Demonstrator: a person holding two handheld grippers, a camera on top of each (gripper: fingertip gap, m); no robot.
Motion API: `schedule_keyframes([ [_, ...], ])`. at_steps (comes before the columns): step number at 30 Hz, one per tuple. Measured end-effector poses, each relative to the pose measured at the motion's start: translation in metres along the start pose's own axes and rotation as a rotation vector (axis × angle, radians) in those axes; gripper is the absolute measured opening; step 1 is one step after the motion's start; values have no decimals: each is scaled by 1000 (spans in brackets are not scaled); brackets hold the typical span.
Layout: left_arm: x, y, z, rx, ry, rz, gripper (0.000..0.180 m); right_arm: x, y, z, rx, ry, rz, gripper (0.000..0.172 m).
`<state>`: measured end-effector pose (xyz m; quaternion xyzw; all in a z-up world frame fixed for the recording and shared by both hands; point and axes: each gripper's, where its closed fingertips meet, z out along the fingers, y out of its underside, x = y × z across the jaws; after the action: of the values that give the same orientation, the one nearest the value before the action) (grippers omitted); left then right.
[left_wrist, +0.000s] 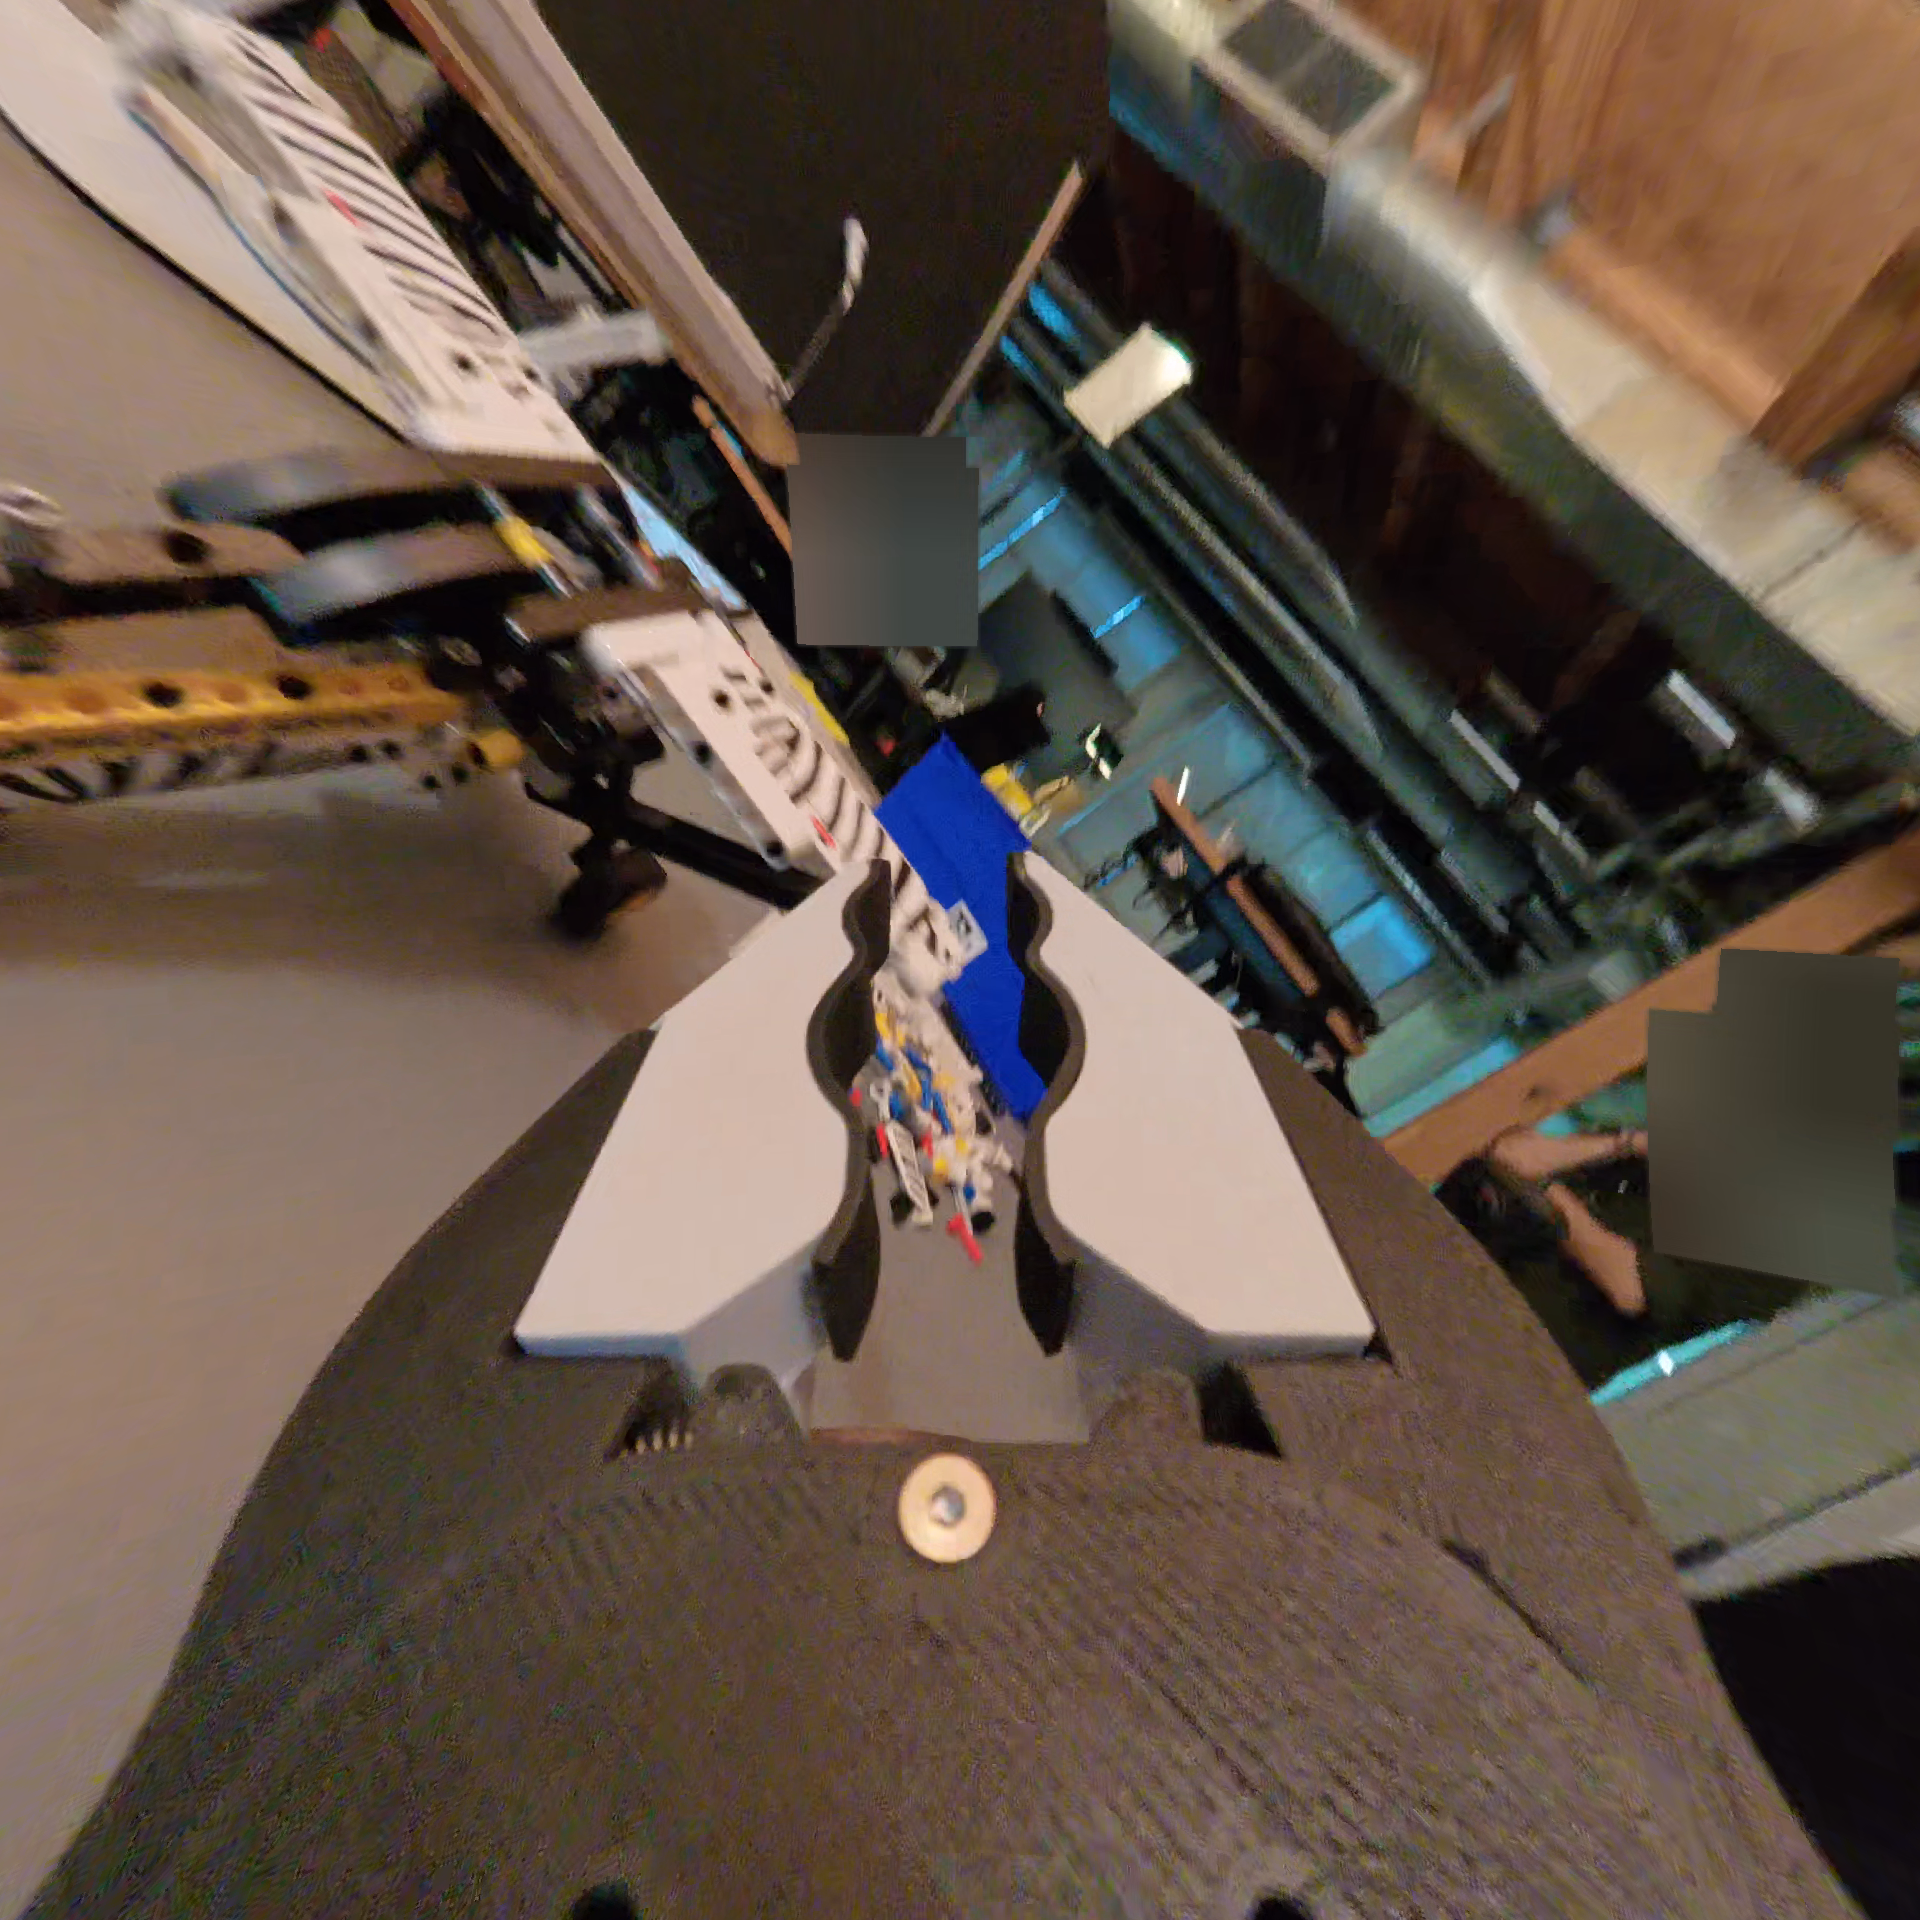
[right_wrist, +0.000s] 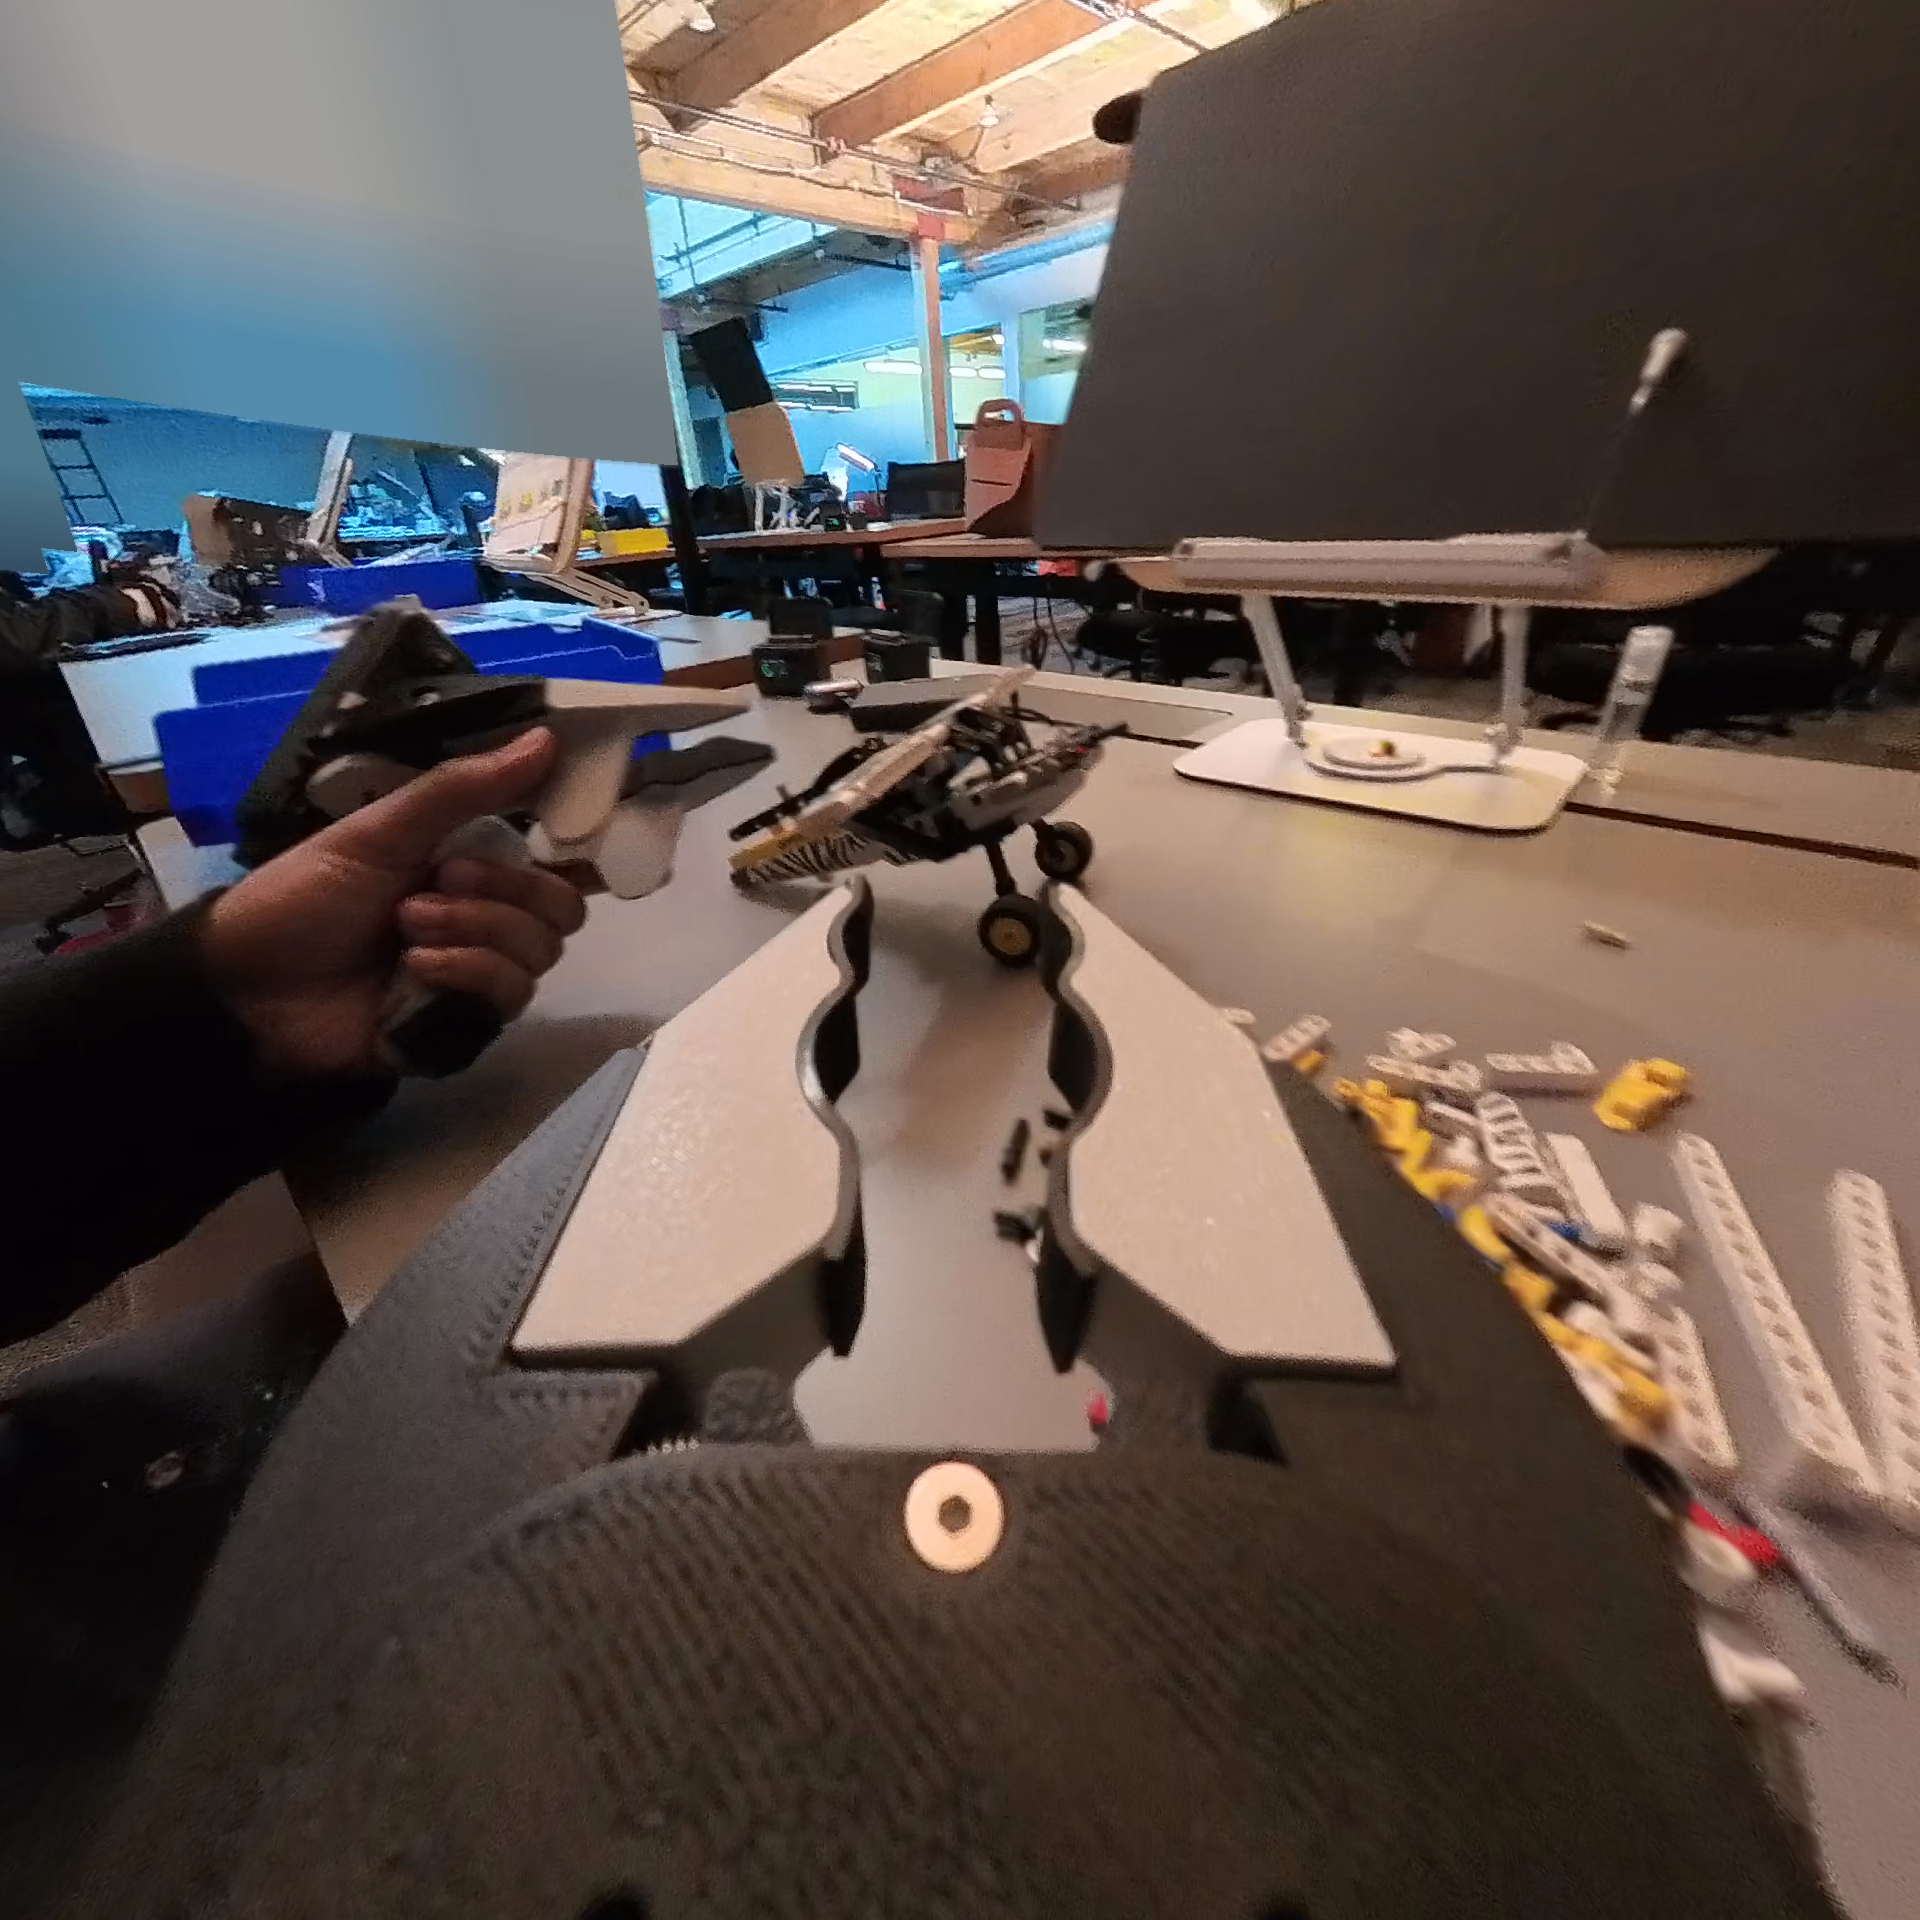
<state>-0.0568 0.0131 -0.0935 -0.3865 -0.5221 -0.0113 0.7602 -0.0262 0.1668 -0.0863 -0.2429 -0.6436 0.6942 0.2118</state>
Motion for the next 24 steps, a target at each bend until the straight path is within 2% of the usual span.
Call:
schedule_keyframes([
  [5,-26,-37,5,133,-17,-67,22,-38,2,34,-43,-74,-73,40],
  [8,-39,-55,5,240,45,-145,29,-49,-15,58,-41,-71,-203,44],
  [10,-50,-53,5,252,44,-215,31,-53,-37,77,1,-57,-297,45],
  [12,-44,-50,7,235,83,-219,32,-52,-56,96,63,-19,-375,46],
  [15,-34,-39,9,181,107,-189,31,-43,-66,117,159,63,-372,45],
  [19,-27,-31,11,109,190,-254,31,-46,-57,123,242,43,-213,45],
  [24,-26,-34,7,118,225,-300,31,-44,-38,121,233,125,-369,34],
])
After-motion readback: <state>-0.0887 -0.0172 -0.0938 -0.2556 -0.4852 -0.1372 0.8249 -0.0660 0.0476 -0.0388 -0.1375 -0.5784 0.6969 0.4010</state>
